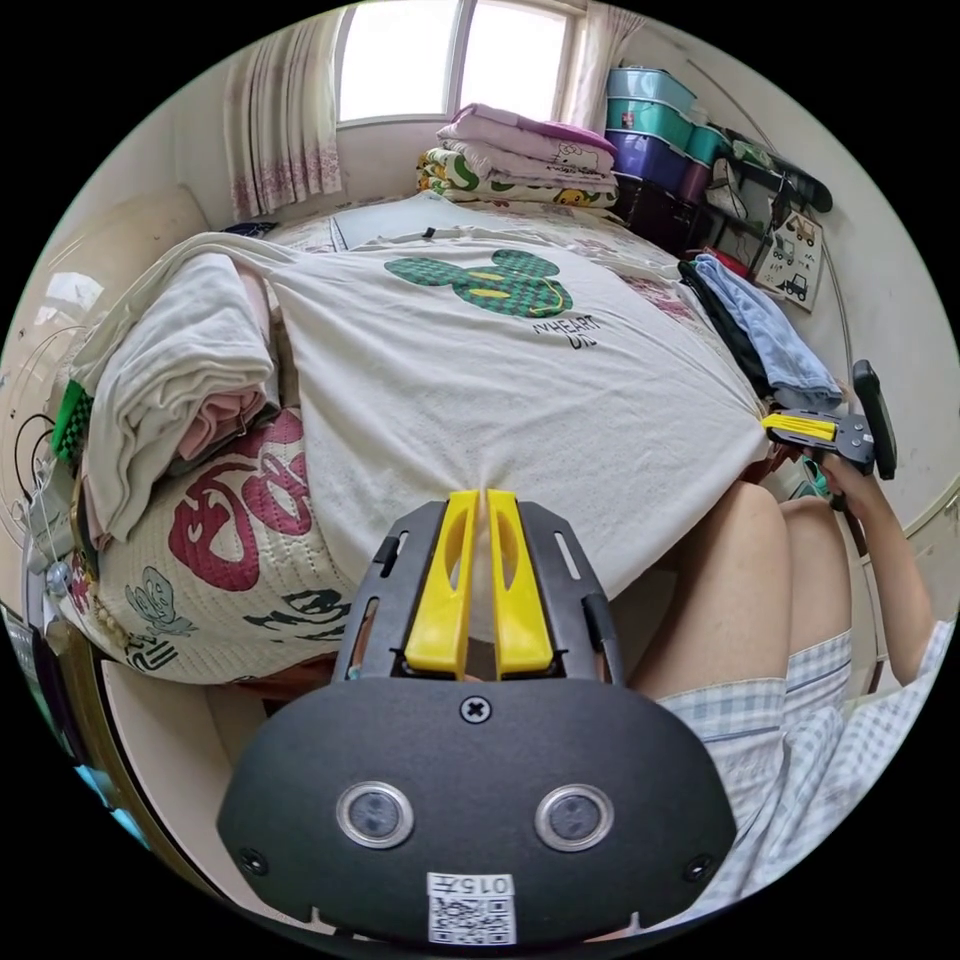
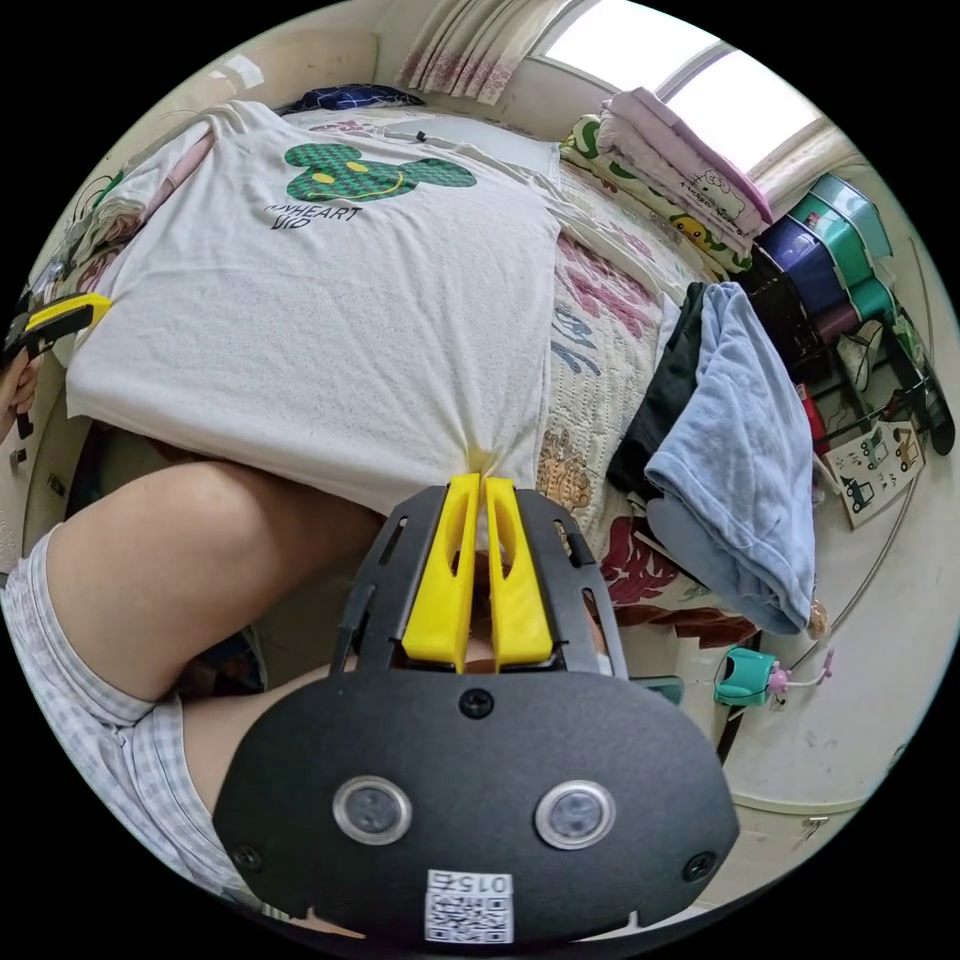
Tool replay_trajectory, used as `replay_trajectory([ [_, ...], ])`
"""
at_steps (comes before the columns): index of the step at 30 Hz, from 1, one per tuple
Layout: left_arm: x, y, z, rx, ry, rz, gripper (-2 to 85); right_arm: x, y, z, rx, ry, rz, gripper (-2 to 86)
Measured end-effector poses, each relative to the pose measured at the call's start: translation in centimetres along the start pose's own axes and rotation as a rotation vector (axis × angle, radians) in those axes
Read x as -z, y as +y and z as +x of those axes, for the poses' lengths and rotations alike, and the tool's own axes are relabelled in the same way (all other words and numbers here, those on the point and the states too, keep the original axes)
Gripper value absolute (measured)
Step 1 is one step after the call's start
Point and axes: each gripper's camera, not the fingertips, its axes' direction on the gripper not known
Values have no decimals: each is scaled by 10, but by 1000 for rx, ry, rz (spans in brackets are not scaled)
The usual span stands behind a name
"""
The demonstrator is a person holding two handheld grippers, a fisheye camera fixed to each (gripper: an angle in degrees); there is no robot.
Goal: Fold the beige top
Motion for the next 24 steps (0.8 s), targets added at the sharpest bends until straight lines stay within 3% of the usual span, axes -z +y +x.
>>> replay_trajectory([
  [24,24,-2,7,-69,-27,15,-1,-23,2,-36,-20,27,-10,-1],
])
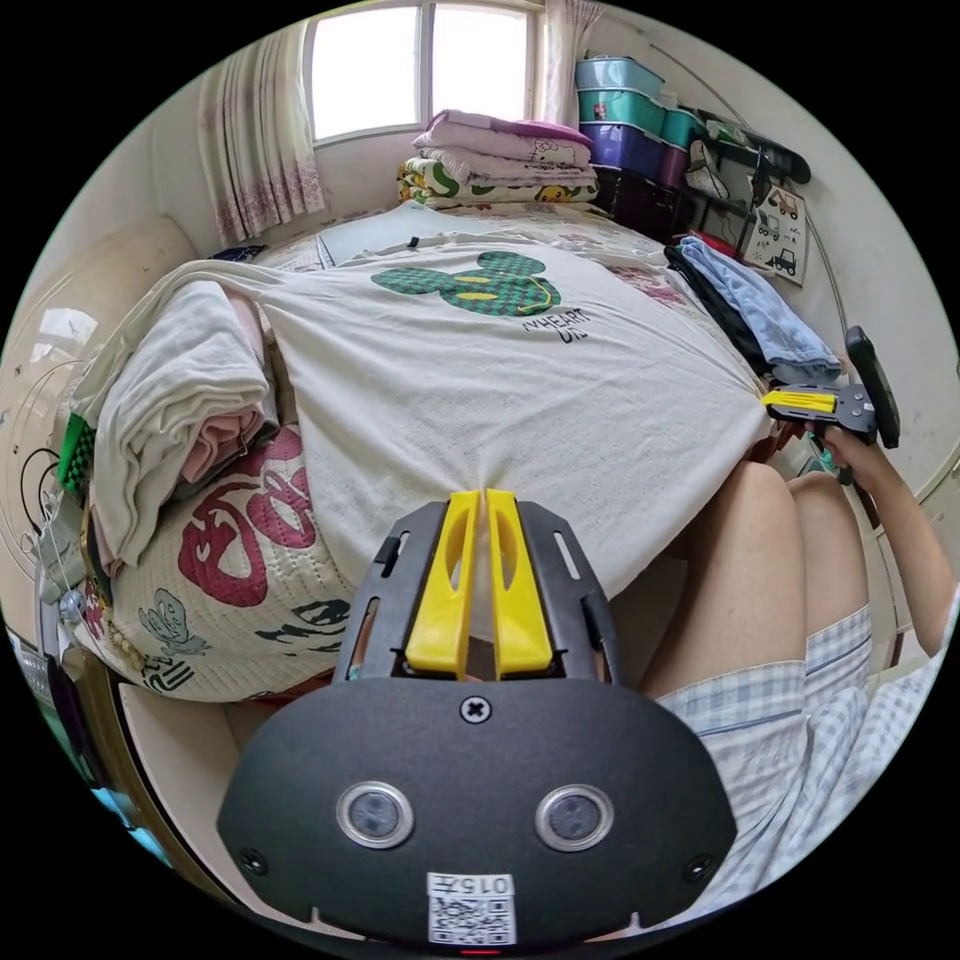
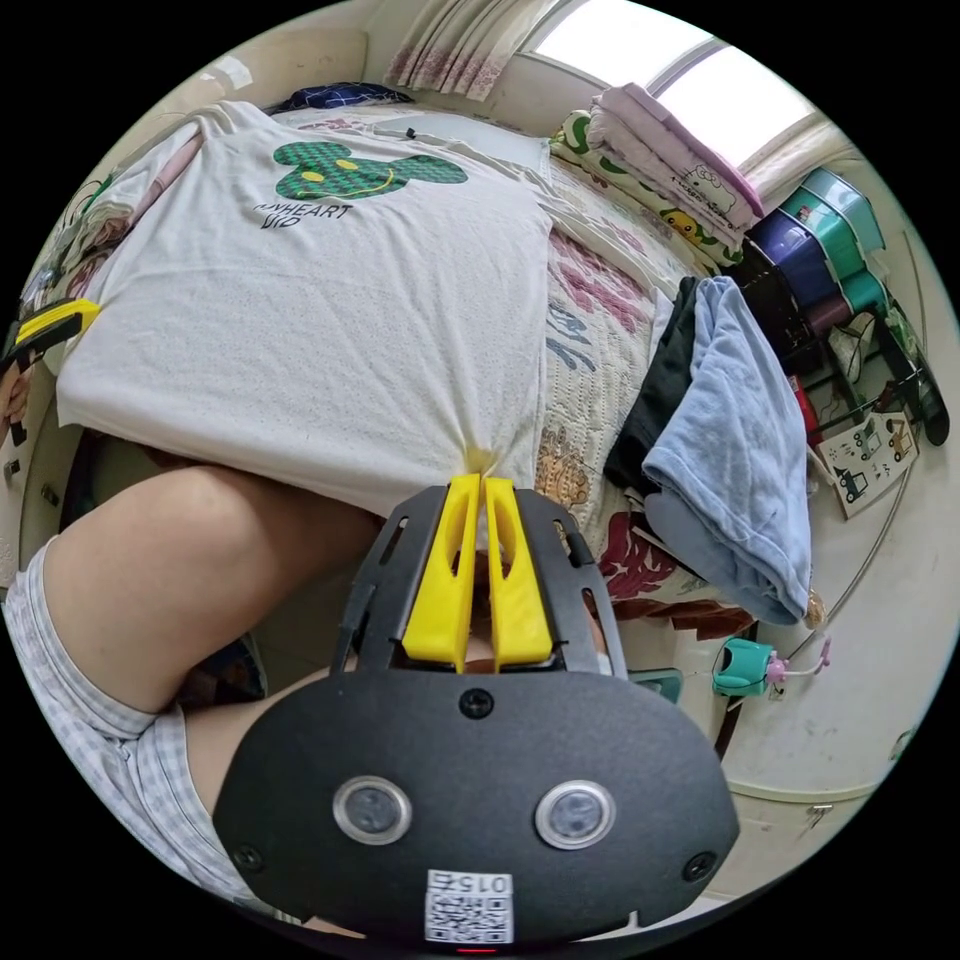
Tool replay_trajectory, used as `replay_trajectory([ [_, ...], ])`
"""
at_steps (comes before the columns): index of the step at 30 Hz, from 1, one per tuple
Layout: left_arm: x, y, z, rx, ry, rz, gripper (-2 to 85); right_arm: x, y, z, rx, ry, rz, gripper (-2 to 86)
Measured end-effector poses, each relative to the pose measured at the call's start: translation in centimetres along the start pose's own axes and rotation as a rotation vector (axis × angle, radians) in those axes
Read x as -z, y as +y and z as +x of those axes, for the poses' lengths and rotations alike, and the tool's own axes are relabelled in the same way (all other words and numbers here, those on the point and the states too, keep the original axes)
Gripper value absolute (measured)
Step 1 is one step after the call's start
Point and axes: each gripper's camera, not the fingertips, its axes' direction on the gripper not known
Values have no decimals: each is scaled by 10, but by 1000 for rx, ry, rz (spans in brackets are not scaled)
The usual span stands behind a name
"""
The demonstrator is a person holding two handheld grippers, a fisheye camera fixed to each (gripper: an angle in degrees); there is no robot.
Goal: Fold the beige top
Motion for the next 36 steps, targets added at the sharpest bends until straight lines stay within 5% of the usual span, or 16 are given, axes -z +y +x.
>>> replay_trajectory([
  [36,-9,-4,-23,47,91,-2,3,171,-126,33,-47,-138,-57,-3],
])
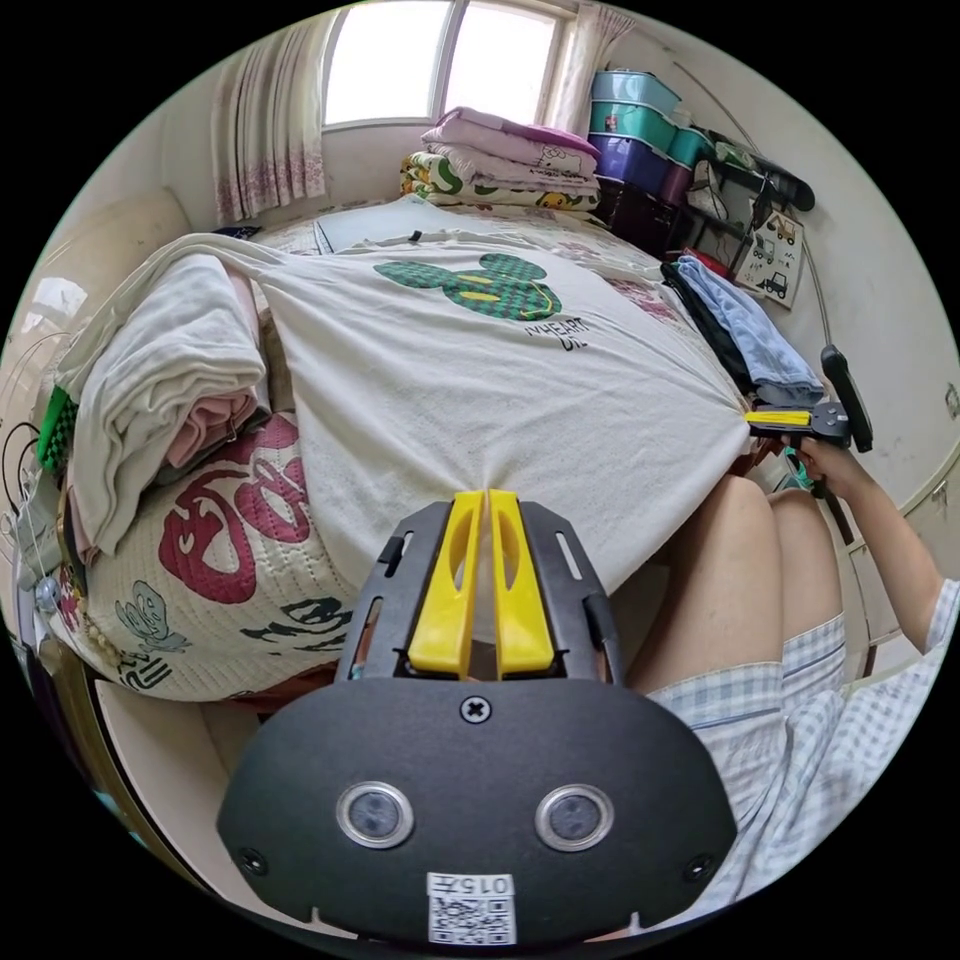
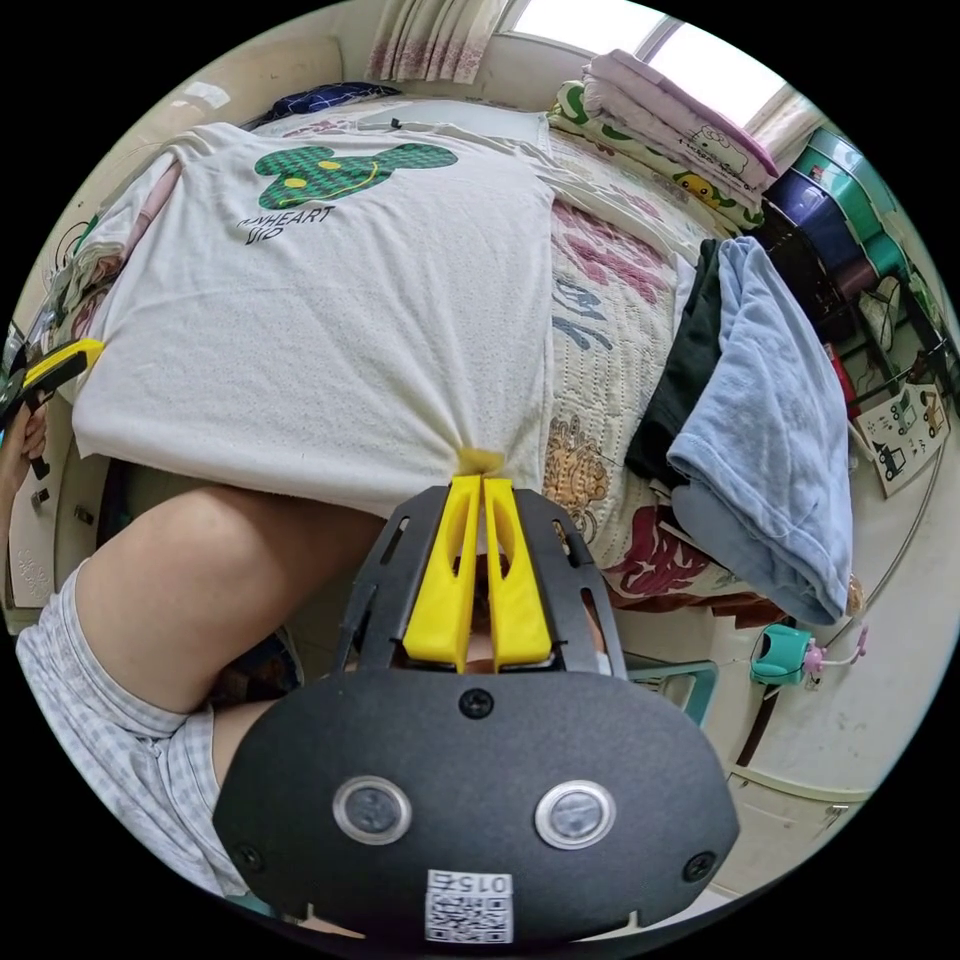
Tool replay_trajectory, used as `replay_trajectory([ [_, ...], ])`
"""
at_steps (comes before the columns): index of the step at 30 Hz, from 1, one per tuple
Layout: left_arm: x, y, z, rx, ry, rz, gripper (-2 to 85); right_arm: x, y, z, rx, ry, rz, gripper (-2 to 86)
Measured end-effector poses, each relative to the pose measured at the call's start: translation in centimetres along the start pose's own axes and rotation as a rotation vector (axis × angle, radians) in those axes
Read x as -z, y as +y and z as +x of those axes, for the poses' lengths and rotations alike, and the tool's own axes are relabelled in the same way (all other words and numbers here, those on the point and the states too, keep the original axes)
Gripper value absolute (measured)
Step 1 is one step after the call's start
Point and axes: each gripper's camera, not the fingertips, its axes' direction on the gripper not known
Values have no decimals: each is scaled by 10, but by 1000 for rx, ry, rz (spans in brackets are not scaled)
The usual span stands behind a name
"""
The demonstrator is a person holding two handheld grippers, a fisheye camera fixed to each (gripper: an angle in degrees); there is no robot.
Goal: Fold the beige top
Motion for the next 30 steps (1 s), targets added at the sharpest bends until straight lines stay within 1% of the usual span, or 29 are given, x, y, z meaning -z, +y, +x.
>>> replay_trajectory([
  [5,-5,-4,-9,39,48,-10,4,43,-24,6,2,8,2,-3],
  [8,-7,-11,-12,15,66,-41,5,71,-41,13,1,0,3,-1],
  [10,-1,-16,-9,-33,27,-23,6,89,-51,21,-4,-20,4,2],
  [12,17,-29,-4,-107,-76,65,16,113,-65,37,-16,-63,17,8],
  [13,21,-34,-3,-123,-94,83,20,119,-69,42,-20,-75,20,10],
  [14,27,-46,-3,-152,-114,114,34,131,-77,52,-27,-106,24,14],
  [16,27,-69,-1,-189,-98,152,59,148,-89,70,-45,-169,24,22],
  [19,0,-120,5,-216,-9,160,82,175,-111,109,-110,-320,9,38],
  [21,-30,-166,21,-239,63,170,86,196,-127,144,-145,-463,-11,47],
  [22,-37,-177,27,-242,77,178,87,204,-131,152,-142,-488,-10,49],
  [25,-77,-230,56,-267,157,226,95,253,-153,199,-135,-593,52,54],
  [27,-118,-270,78,-288,217,217,97,303,-177,250,-168,-674,178,61],
  [28,-130,-279,83,-293,226,210,97,315,-185,264,-189,-682,215,66],
  [30,-169,-310,100,-285,259,192,96,355,-221,331,-343,-674,367,80],
])
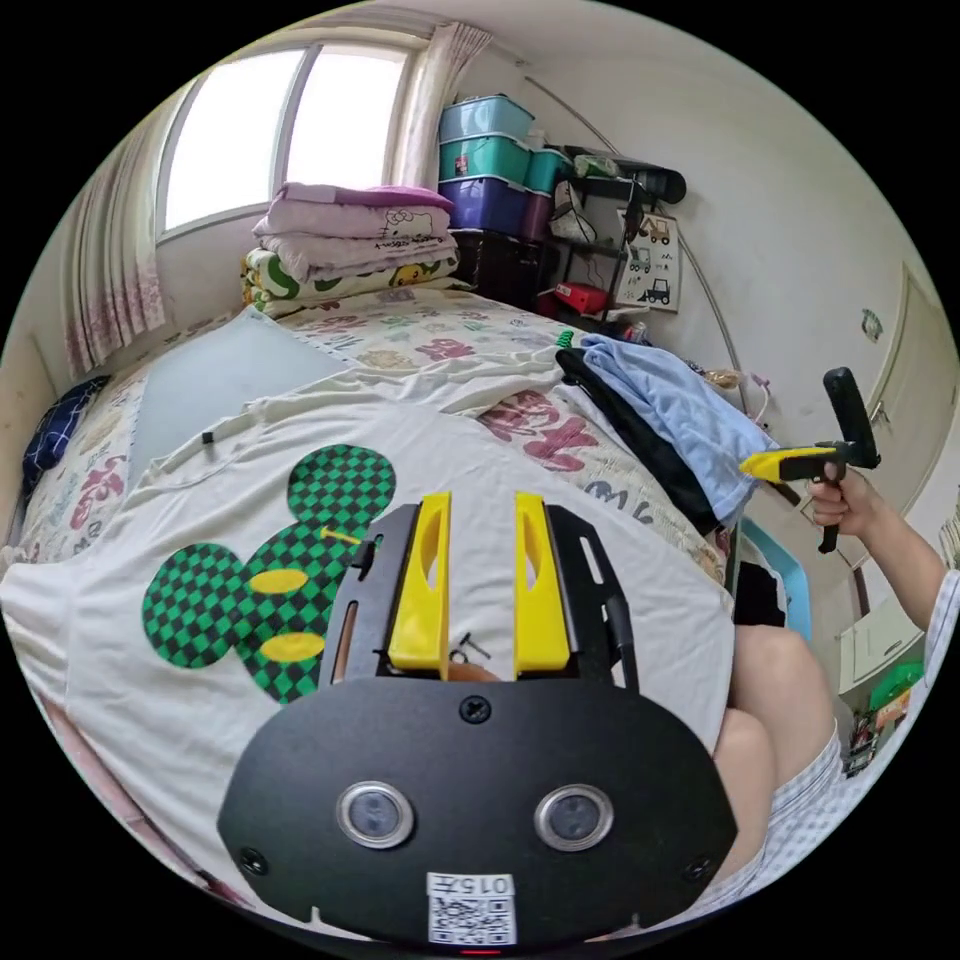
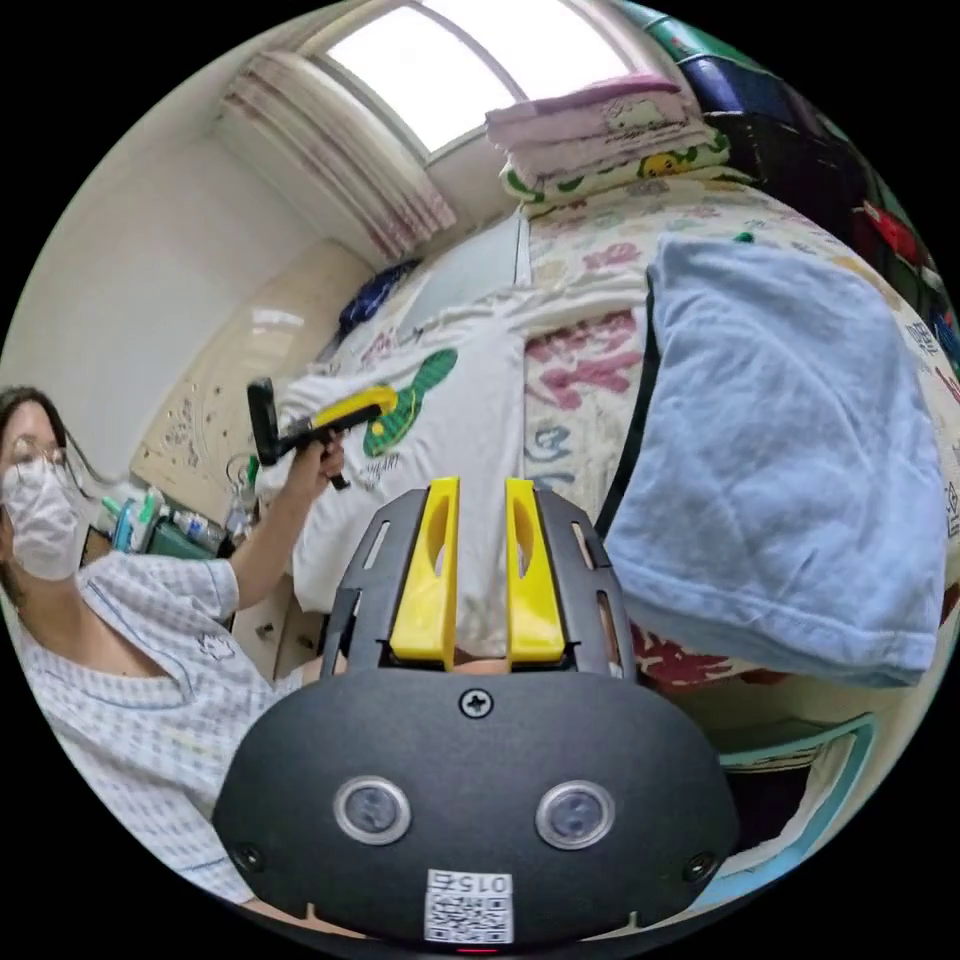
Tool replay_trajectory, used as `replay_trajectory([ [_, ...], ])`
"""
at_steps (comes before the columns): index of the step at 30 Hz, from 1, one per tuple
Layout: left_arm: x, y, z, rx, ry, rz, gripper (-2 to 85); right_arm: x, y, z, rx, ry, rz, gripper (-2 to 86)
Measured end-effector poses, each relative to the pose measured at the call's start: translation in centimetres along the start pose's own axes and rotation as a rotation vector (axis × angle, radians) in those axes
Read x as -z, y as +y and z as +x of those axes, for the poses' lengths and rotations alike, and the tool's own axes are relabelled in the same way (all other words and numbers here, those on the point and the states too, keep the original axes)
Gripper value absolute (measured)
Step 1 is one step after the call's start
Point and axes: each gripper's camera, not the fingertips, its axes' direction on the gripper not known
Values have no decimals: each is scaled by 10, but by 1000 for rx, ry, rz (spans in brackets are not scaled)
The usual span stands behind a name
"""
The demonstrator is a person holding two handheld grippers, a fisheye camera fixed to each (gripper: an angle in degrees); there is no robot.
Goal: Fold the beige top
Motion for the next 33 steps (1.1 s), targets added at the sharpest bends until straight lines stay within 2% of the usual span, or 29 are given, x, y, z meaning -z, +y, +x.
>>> replay_trajectory([
  [3,-42,-19,-3,24,124,20,95,40,-88,40,-197,6,212,82],
  [6,-78,-23,-12,49,168,18,92,52,-167,71,-315,-1,350,87],
  [8,-93,-23,-22,74,175,-12,76,47,-215,80,-325,22,368,96],
  [11,-106,-21,-36,93,223,-8,23,19,-293,91,-305,196,301,104],
  [14,-121,-21,-48,125,227,-28,10,-13,-348,115,-392,280,322,107],
  [18,-142,-9,-82,212,376,-35,5,-62,-412,142,-430,405,307,113],
  [23,-163,5,-113,308,476,-23,39,-98,-451,189,-530,505,260,124],
  [27,-170,14,-121,329,475,8,50,-127,-432,252,-661,313,247,111],
  [33,-183,22,-128,342,483,11,44,-156,-411,266,-698,334,213,51],
])
